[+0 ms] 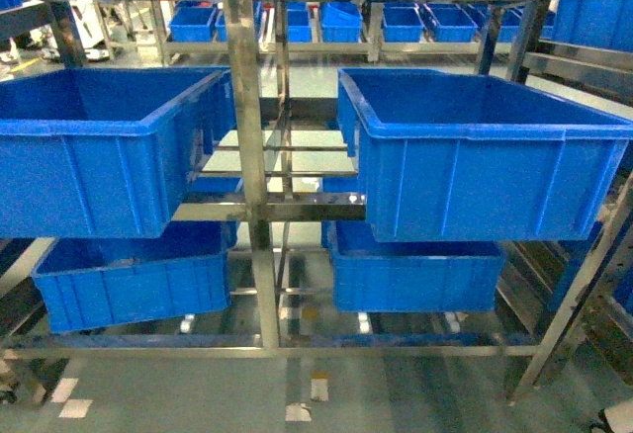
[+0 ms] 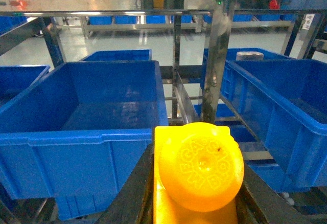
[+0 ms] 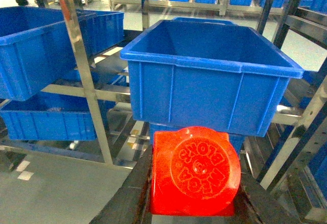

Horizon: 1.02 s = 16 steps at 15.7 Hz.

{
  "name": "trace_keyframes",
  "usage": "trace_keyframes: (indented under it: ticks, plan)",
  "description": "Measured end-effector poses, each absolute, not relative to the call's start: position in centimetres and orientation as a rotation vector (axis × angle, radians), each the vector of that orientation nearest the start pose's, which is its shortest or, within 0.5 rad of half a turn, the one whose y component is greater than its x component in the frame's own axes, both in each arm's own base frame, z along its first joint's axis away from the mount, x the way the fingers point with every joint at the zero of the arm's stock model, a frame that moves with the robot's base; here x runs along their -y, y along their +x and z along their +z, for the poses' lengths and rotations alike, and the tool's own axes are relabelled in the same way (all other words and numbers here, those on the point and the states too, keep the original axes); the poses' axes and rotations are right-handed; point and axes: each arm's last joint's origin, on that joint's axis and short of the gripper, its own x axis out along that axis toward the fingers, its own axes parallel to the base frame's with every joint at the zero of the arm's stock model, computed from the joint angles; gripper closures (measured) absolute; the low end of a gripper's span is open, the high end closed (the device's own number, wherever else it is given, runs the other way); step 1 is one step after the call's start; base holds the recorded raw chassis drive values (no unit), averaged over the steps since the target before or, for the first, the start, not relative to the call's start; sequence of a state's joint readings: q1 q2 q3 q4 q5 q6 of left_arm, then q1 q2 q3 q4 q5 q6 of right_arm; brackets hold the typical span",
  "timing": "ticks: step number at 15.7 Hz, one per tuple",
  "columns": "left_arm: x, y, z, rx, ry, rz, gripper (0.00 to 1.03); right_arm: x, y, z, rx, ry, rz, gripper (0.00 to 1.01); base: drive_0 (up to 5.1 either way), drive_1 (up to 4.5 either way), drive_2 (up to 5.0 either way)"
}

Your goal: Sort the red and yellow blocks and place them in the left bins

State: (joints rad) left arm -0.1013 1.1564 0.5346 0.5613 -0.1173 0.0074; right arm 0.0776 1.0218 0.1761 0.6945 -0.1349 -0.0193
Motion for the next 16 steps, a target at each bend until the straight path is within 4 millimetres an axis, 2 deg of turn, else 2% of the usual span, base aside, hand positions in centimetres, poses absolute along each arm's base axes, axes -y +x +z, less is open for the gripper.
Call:
trace_keyframes:
  ticks: [16]
  plan:
    - [2.08,24.35,24.53,-0.06,0.014,0.019,0.76,-1.82,18.44,17.01,-0.152,-0.015,0.213,0.73,-0.1,4.21,-4.4]
